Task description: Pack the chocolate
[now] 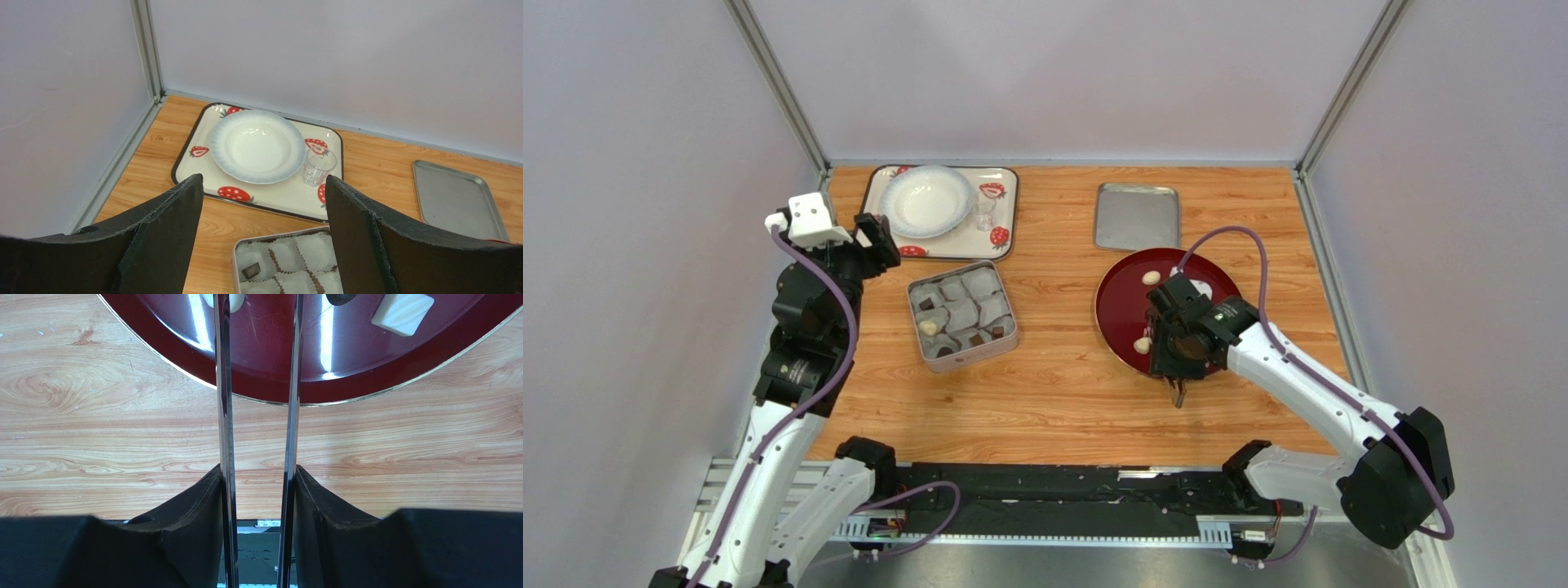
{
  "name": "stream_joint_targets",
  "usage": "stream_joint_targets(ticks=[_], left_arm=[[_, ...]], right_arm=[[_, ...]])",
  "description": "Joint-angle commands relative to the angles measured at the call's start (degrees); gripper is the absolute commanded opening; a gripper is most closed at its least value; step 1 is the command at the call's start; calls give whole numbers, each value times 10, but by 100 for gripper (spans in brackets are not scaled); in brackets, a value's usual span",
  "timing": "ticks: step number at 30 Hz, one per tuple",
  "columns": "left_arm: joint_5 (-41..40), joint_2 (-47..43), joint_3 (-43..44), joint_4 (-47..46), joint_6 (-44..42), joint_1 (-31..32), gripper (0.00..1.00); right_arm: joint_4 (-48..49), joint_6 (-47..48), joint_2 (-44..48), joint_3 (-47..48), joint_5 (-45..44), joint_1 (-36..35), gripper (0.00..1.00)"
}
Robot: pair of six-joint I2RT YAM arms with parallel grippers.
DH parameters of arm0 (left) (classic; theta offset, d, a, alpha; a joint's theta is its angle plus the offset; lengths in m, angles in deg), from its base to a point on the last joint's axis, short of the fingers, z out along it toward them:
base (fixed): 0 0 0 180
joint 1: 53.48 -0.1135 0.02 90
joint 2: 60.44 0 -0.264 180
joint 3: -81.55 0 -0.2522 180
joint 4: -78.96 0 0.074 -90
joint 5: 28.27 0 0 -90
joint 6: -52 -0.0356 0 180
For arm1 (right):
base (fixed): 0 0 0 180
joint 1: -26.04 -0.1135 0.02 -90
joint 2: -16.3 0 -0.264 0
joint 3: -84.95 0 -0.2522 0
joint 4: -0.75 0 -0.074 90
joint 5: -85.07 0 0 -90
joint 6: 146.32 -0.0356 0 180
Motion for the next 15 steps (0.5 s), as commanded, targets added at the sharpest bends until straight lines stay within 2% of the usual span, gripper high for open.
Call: stream_joint_targets(ticks=[1, 6, 10, 15], left_arm=[[7, -5, 22, -4, 9, -7, 81], [8, -5, 22, -4, 10, -8, 81], [10, -3, 22, -4, 10, -9, 80], [22, 1, 25, -2, 12, -10, 80]], right_arm=[[30, -2, -5, -3, -2, 2, 40], [27, 11, -8, -1, 4, 2, 37], [9, 23, 3, 11, -7, 2, 23], [4, 77, 20, 44, 8, -2, 22]])
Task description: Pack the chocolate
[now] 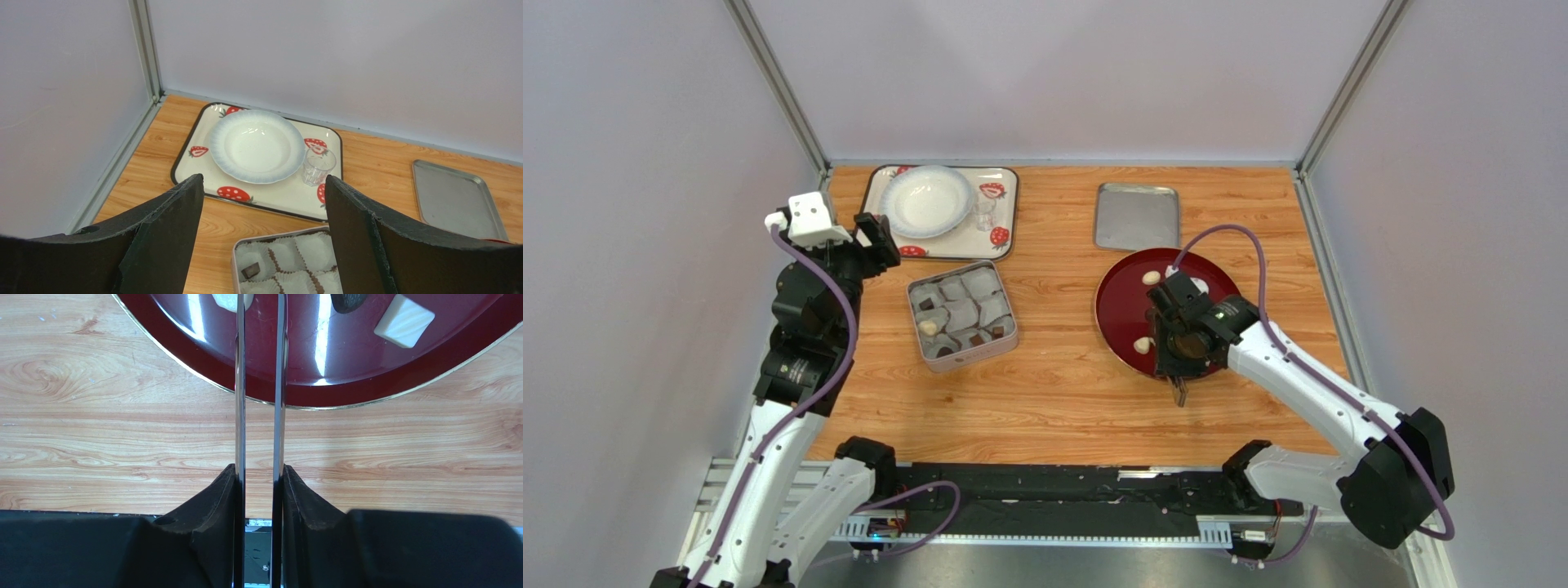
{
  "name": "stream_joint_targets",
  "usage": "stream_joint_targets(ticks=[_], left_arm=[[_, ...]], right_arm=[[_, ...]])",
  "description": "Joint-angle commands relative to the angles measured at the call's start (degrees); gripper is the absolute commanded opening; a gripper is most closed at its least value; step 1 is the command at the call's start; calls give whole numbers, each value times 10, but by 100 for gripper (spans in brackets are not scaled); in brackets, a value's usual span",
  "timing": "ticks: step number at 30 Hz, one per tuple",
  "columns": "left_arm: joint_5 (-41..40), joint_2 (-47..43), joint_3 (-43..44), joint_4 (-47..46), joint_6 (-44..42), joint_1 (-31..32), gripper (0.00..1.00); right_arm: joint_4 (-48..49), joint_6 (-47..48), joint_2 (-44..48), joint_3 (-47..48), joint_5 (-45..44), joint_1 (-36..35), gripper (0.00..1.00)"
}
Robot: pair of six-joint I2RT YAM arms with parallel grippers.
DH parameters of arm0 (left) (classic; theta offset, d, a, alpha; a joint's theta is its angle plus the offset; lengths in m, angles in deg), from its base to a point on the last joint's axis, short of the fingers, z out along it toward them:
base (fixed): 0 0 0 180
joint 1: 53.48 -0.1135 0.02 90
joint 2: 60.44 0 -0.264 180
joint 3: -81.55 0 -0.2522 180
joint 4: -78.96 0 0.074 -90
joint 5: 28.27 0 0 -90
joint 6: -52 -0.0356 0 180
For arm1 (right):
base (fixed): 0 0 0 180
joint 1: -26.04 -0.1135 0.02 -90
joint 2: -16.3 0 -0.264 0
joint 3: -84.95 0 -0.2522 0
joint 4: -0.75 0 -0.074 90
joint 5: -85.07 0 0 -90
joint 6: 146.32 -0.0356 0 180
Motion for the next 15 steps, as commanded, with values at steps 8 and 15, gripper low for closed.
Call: stream_joint_targets(ticks=[8, 15], left_arm=[[23, 10, 29, 4, 10, -7, 80], [30, 20, 31, 4, 7, -8, 80]], right_arm=[[1, 149, 4, 141, 22, -34, 21], [41, 224, -82, 232, 47, -107, 21]])
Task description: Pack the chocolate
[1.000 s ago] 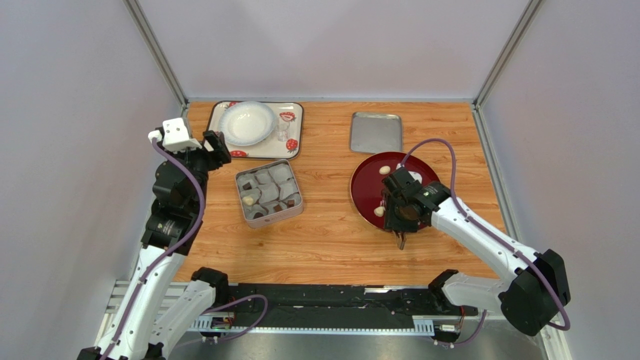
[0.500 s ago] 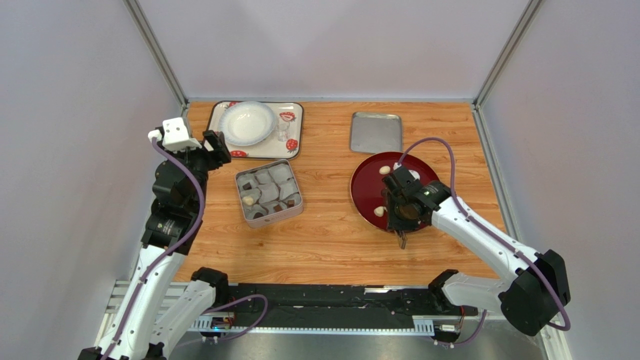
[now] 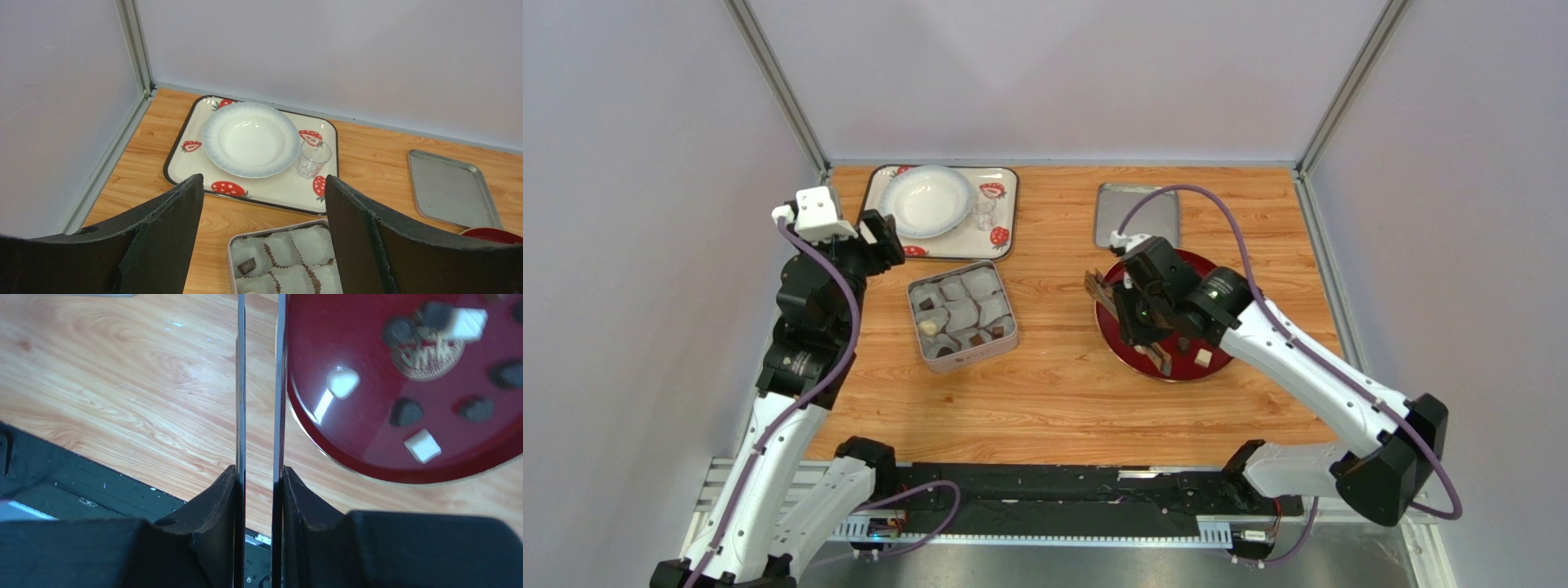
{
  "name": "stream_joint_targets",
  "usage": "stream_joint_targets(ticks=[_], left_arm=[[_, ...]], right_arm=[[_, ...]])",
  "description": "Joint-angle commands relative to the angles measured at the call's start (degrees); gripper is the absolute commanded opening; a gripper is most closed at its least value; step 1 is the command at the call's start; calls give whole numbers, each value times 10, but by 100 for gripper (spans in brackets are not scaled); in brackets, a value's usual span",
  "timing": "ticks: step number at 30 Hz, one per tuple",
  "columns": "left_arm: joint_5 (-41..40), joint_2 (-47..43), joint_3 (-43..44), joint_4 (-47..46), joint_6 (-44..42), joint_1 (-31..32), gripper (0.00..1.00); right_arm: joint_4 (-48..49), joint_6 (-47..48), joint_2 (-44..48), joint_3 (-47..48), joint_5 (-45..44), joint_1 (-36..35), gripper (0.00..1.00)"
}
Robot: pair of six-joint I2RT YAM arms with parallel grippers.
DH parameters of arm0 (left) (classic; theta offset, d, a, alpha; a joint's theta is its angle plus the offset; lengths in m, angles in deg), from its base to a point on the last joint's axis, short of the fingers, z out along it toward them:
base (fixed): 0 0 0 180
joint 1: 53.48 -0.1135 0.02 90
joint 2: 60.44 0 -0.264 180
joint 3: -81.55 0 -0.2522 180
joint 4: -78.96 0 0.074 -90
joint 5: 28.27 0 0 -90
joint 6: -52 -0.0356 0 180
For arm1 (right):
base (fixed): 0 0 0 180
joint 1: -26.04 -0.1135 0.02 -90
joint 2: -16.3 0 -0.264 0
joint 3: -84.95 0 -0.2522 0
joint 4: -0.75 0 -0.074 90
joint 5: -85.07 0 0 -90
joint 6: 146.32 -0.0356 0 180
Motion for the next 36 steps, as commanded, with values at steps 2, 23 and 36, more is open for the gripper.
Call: stream_joint_targets(ticks=[2, 23, 36], left_arm=[[7, 3, 22, -4, 0, -4, 81], [9, -1, 21, -8, -6, -4, 80], [9, -6, 21, -9, -7, -4, 80]], right_arm=[[64, 77, -74, 81, 35, -55, 21], [159, 74, -338, 256, 98, -159, 24], [175, 67, -394, 280, 71, -158, 30]])
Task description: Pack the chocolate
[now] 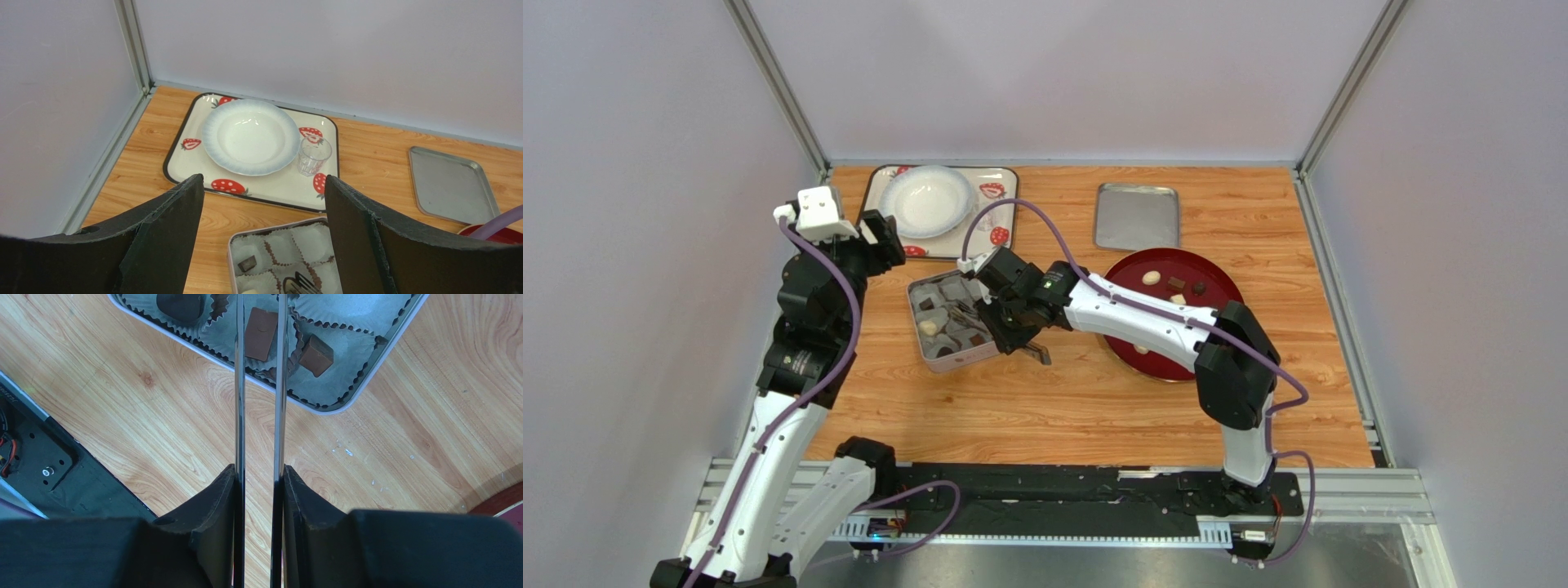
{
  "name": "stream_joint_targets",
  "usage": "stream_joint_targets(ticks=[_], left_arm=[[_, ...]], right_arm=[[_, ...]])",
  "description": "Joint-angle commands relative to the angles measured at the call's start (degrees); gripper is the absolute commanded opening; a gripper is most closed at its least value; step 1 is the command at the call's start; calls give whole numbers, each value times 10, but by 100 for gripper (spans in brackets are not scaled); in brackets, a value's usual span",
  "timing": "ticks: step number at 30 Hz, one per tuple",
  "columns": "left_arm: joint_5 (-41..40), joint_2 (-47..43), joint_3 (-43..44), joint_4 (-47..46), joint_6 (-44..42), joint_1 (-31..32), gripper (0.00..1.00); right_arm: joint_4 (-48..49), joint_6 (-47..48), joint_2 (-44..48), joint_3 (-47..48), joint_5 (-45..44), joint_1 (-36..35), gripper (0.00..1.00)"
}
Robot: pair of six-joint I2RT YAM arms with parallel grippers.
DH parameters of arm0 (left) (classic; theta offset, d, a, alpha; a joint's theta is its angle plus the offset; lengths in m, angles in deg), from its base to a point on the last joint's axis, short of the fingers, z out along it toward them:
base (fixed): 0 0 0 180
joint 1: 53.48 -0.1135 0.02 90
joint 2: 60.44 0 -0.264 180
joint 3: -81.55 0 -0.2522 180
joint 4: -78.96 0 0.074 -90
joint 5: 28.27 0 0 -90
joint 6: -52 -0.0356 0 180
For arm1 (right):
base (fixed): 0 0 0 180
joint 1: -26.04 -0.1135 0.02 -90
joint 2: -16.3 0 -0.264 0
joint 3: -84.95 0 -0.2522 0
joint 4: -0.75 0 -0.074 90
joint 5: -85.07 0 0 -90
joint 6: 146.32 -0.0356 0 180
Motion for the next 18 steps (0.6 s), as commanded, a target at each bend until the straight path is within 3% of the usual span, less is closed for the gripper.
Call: stream_joint_targets(ticks=[1, 8, 18], left_arm=[[5, -9, 21, -13, -7, -4, 80], [7, -11, 21, -13, -7, -4, 80], [7, -12, 21, -13, -7, -4, 80]], right_arm=[[30, -8, -5, 35, -12, -1, 31], [25, -12, -5, 38, -11, -1, 41], [18, -14, 13, 39, -11, -2, 41]])
